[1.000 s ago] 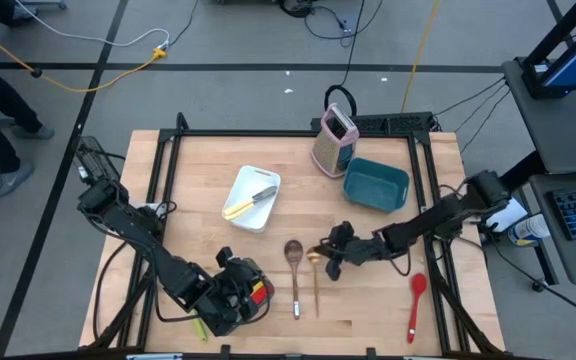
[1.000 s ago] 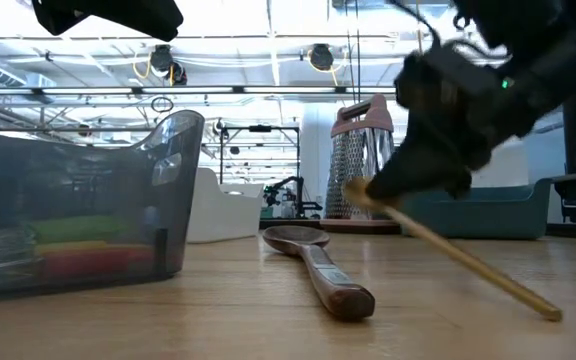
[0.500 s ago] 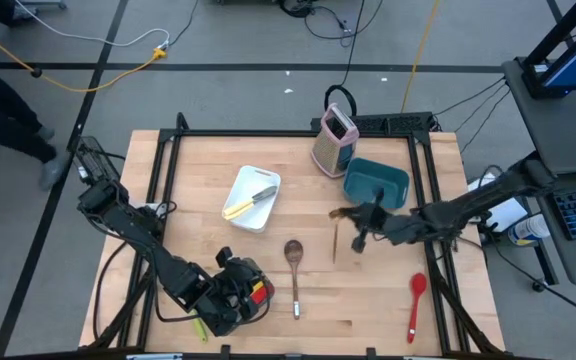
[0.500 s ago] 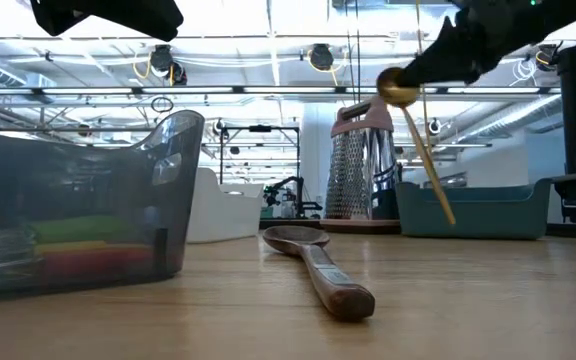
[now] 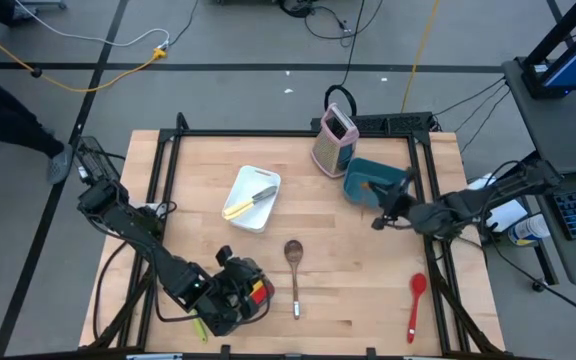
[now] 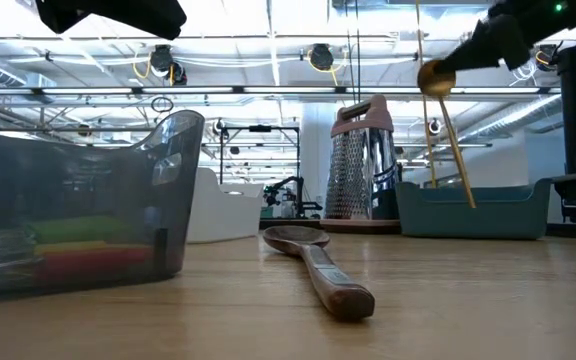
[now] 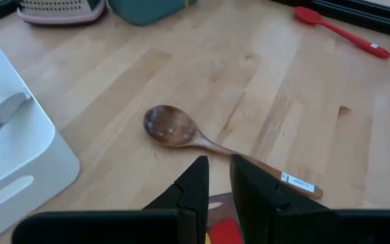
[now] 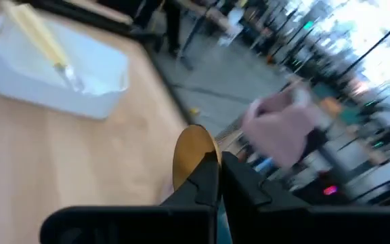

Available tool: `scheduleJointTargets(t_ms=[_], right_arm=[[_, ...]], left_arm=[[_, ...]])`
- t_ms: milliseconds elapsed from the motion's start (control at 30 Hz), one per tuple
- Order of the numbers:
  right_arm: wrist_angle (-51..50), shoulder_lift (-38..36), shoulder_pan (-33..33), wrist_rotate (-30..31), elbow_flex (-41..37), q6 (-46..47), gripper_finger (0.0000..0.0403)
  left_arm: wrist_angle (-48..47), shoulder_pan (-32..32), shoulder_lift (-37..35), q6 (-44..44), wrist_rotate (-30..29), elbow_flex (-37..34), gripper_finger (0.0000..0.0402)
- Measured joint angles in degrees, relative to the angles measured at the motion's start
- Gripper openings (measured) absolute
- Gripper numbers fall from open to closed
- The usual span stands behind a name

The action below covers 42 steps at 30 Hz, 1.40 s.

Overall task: Pick & Place Kitchen Items
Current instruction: Put the gold spoon into the blue bin

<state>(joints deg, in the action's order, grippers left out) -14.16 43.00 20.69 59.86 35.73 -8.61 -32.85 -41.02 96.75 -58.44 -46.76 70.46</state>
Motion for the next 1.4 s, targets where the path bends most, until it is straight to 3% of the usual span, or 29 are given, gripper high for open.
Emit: scheduleJointTargets(t_ms=[233,367,600,767,867,1000,1400], right_arm=[[7.91,-0.69,-0.04,15.4,0.0,-22.39,0.0],[7.43,-0.61,-0.04,15.91,0.0,-23.54,0.0],[-1.36,1.24,-2.31,8.96,0.0,-13.62,0.0],[-11.62,3.42,-5.86,7.75,0.0,-4.12,0.0],[-15.54,4.5,-8.67,1.02,0.0,0.6,0.0],[-15.61,6.6,-13.04,-7.79,0.28,-0.13,0.0],[-16.17,14.27,-23.56,-15.52,0.02,-1.37,0.0002]], left_arm=[[-0.05,1.35,0.0,0.29,-0.29,0.0,0.0062],[-0.06,1.88,0.0,1.33,-0.29,0.0,0.0062],[-0.04,2.0,0.0,1.31,-0.27,0.0,0.0062],[-0.01,2.0,0.0,1.29,-0.27,0.0,0.0062],[-0.01,2.0,0.0,1.29,-0.27,0.0,0.0062],[0.01,2.0,0.0,1.36,-0.27,0.0,0.0062],[0.01,2.0,0.0,1.31,0.34,0.0,0.0062]])
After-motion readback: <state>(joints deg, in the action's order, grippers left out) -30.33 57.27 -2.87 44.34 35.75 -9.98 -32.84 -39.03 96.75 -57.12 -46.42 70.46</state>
